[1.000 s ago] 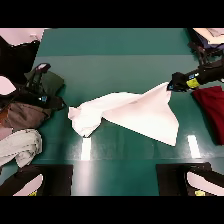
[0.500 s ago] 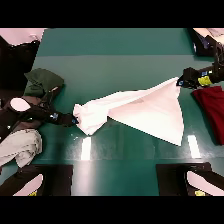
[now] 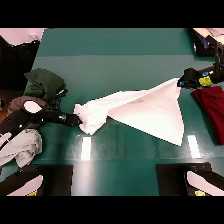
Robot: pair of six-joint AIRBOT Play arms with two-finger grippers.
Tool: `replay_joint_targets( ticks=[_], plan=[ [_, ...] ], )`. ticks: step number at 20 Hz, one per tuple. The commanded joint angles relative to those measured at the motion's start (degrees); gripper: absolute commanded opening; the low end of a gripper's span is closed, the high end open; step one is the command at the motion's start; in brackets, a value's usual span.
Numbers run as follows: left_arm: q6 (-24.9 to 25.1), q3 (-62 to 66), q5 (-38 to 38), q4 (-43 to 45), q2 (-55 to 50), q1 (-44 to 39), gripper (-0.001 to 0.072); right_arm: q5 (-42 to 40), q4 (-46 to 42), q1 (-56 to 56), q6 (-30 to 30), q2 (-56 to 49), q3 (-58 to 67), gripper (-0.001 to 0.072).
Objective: Fold the shirts.
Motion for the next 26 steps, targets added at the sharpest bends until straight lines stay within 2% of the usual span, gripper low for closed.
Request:
replay_joint_targets(
  ticks=[1, 3, 6, 8, 14, 20, 23, 26],
  plan=[
    [0.9, 0.6, -1.1, -1.5, -1.1, -0.1, 0.0030, 0.6, 0.0, 0.0, 0.0, 0.0, 0.0, 0.0018],
    [0.8, 3.8, -5.3, 0.0, -1.0, -0.1, 0.0030, 0.9, 0.1, 0.0, 0.0, 0.0, 0.0, 0.0018],
    [-1.2, 15.6, -13.1, 5.1, 2.3, 0.6, 0.0029, 0.8, 0.4, -0.6, 0.0, 1.4, 2.2, 0.0018],
    [-2.7, 27.4, -16.1, 8.3, 5.9, 0.6, 0.0029, 0.7, 0.3, -0.6, 0.0, 2.7, 7.3, 0.0018],
    [-4.4, 62.5, -20.0, 8.5, 10.2, 0.6, 0.0030, -2.3, 0.3, -0.6, 0.0, 8.0, 25.8, 0.0018],
    [-6.5, 88.9, -14.6, 8.7, 10.3, 0.6, 0.0030, -4.1, 0.1, -0.6, 0.0, 13.7, 40.1, 0.0017],
    [-7.1, 90.4, -8.5, 8.7, 12.6, 0.6, 0.0029, -4.2, -0.1, -0.6, 0.3, 15.0, 43.9, 0.0017],
    [-7.1, 90.5, -4.2, 8.9, 13.4, 0.6, 0.0029, -3.9, -0.2, -2.0, 2.5, 17.2, 38.8, 0.0017]
  ],
)
